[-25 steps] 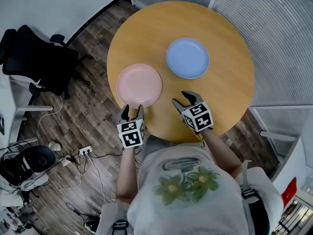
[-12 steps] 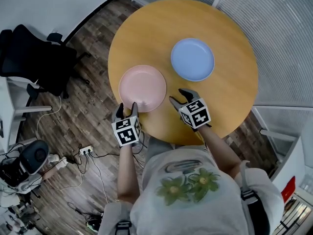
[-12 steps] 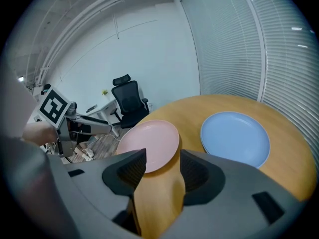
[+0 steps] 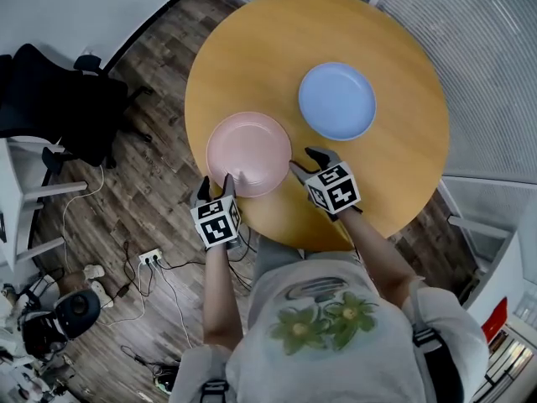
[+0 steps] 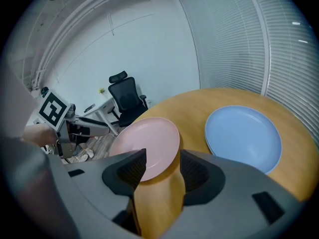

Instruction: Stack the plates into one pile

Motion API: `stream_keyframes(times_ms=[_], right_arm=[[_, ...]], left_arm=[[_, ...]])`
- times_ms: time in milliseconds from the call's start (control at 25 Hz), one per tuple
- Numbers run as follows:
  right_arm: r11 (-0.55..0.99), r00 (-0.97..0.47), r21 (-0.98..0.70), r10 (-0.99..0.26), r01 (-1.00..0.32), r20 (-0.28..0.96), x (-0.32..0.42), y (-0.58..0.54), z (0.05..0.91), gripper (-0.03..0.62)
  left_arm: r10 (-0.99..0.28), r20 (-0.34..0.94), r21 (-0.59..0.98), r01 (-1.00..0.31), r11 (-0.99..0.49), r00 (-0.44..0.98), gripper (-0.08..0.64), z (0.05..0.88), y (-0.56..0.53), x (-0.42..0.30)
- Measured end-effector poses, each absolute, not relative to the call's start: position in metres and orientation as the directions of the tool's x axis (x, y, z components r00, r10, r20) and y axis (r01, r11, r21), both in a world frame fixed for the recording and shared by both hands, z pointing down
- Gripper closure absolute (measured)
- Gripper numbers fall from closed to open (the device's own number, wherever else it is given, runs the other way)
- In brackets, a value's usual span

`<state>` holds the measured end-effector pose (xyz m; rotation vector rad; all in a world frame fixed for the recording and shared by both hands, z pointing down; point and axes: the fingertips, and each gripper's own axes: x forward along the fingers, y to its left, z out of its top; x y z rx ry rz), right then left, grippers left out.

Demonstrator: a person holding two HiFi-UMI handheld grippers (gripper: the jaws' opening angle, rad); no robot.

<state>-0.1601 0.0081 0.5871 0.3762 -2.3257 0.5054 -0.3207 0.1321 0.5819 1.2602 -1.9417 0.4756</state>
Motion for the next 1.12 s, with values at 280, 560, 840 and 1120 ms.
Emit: stream_keyframes(times_ms=[280,560,840,1120], right_arm=[[0.863,-0.673,-0.271,-0.101,-0.425,0.733,-0.177,-0.002,0.615,0.396],[0.828,-0.641,-0.298,-0.093,-0.474,0.762,-0.182,-0.009,0.645,0.396],[0.800,-0.617,-0.335,-0.056,-0.498,0.785,-0.193,-0.006,0.670,0.396],[0.789,-0.604,-0.351,-0.032,-0.505,0.797,-0.194,0.000,0.684,0.397]], left_arm=[[-0.573,0.794,0.077,-0.901,0.426,-0.203,0.322,0.607,0.123,-0.342],[-0.524,0.833,0.070,-0.906,0.418,-0.177,0.322,0.639,0.121,-0.351],[-0.497,0.854,0.087,-0.900,0.427,-0.154,0.322,0.659,0.120,-0.363],[-0.475,0.869,0.090,-0.901,0.425,-0.138,0.324,0.676,0.123,-0.366]])
